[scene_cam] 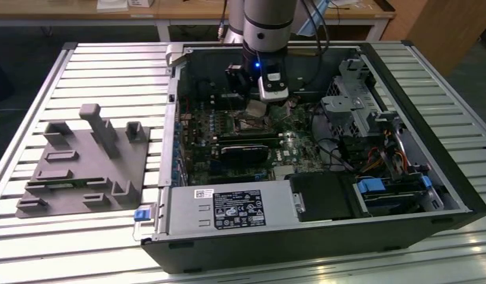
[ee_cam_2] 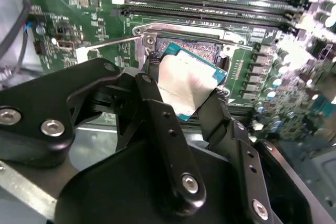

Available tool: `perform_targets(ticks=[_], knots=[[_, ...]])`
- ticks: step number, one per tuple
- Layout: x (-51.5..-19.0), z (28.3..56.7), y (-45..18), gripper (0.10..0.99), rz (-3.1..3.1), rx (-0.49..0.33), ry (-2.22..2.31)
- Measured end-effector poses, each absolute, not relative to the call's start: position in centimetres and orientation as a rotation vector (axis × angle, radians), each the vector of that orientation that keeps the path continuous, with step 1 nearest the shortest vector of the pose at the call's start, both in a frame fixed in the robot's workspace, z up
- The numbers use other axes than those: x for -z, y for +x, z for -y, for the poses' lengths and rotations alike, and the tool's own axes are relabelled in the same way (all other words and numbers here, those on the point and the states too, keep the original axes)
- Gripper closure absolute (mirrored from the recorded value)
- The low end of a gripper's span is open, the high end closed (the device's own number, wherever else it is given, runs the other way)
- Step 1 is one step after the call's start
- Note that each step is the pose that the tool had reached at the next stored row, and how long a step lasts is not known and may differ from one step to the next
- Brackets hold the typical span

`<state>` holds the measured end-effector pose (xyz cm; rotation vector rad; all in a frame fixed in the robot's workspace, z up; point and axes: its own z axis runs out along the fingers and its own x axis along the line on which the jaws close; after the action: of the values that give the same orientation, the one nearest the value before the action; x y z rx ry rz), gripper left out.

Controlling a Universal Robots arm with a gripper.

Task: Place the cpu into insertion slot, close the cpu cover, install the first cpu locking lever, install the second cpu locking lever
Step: 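Place the cpu into insertion slot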

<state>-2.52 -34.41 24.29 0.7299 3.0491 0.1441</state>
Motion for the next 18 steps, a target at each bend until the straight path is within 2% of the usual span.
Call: perform_targets(ticks=[18], knots=[[-24.19, 34.41, -2.52, 0.545, -2.885, -0.141, 1.190]])
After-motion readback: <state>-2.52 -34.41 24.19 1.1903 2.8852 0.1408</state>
